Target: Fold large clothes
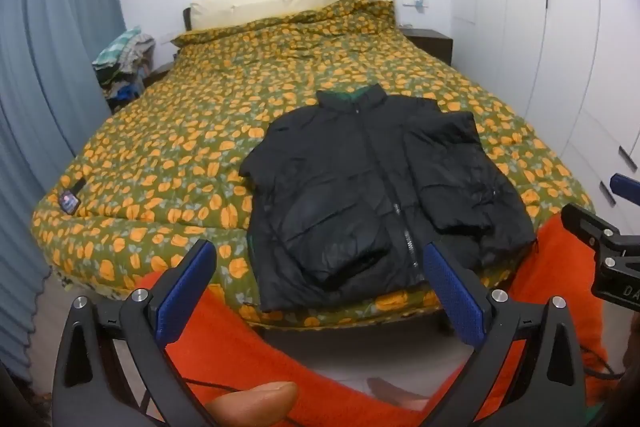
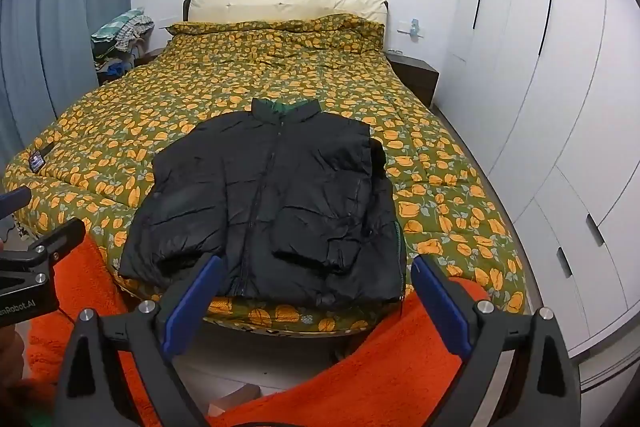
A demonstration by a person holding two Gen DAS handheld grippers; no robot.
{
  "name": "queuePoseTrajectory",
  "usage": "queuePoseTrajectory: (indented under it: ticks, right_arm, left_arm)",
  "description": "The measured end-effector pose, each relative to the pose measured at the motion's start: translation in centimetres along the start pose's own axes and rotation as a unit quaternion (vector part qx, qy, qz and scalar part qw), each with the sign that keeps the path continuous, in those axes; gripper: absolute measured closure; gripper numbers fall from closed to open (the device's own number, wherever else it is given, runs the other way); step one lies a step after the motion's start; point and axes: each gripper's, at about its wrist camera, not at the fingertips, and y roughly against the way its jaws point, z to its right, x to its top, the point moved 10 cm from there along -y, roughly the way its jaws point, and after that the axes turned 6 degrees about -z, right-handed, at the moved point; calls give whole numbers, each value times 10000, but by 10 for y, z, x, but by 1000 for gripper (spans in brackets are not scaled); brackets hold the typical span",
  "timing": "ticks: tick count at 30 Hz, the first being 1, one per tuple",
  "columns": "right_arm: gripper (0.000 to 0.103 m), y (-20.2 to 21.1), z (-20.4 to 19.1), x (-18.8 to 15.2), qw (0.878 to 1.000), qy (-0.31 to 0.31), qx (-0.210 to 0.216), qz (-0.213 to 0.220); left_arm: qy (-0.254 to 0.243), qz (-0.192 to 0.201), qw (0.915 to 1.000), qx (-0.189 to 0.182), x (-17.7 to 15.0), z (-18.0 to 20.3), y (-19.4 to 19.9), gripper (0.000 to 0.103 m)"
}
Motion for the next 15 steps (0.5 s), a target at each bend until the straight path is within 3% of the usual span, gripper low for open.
queuePoseTrajectory:
  ticks: [15]
  right_arm:
    - [6, -3, 2, 1, 10000, -33, 44, -28]
  left_arm:
    - [-99, -54, 9999, 53, -2, 2, 1, 0]
